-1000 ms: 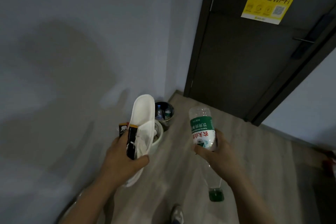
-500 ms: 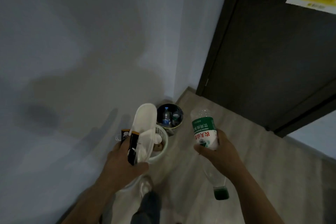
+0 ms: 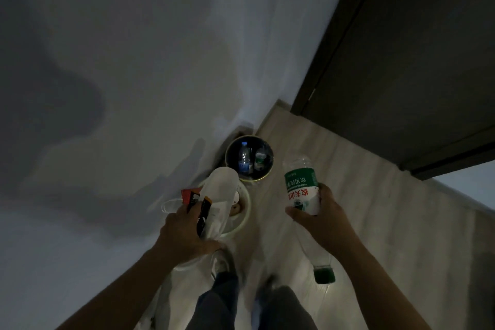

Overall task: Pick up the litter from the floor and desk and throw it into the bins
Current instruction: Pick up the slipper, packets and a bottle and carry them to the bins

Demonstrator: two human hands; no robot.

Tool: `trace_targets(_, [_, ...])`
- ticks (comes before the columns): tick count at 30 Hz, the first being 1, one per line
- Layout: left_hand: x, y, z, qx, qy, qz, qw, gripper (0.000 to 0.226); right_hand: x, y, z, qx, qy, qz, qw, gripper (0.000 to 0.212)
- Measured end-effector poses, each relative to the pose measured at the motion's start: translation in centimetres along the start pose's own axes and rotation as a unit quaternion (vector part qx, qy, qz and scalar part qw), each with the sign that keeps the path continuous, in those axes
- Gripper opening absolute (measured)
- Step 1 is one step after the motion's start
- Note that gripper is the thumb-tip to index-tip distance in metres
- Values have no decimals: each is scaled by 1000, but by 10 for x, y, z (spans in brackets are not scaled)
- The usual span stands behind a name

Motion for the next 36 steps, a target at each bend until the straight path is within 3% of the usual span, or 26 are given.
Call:
trace_targets(5, [-54, 3, -1, -42, -42, -48, 997, 130, -55, 7, 26, 8, 34, -43, 998, 85])
trace_targets(15, [-170, 45, -16, -96, -120, -120, 981, 100, -179, 35, 95, 50, 71, -140, 986, 74])
trace_targets(26, [-302, 107, -62, -93, -107, -142, 980, 107, -282, 93, 168, 79, 92, -182, 976, 77])
trace_targets(34, [-364, 133, -79, -104, -85, -126, 983, 79, -317, 125, 197, 83, 98, -199, 971, 73])
trace_targets(36, [-373, 136, -79, -116, -77, -125, 982, 81, -320, 130, 200, 84, 102, -200, 971, 72])
Point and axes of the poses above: each hand's wrist, its own x-axis away from the middle knuckle, its own y-axis out of the palm, z = x × y, the point moved 2 cm from there along -x, towards the middle knuckle, and after that the axes turned 11 degrees about -z, right-handed, at the moved point
